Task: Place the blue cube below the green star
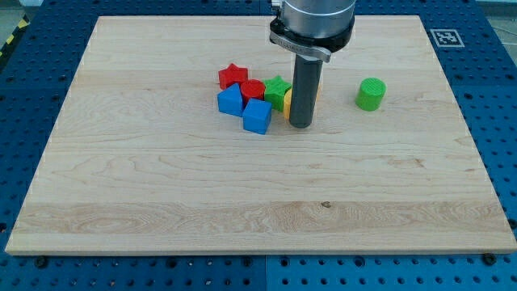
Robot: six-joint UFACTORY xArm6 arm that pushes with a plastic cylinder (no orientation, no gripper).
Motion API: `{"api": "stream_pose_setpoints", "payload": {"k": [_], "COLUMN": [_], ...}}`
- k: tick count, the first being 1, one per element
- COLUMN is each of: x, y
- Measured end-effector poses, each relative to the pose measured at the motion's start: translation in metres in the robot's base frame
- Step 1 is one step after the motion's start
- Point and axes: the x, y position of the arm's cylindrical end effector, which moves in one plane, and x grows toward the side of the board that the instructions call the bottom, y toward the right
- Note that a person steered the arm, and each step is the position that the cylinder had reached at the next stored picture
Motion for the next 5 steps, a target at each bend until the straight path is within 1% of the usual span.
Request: {"api": "stream_pose_setpoints", "payload": {"k": [1, 3, 4, 5], "x": [0.03, 0.039, 0.032, 0.032], "y": [-0.008, -0.141, -0.156, -0.12]}}
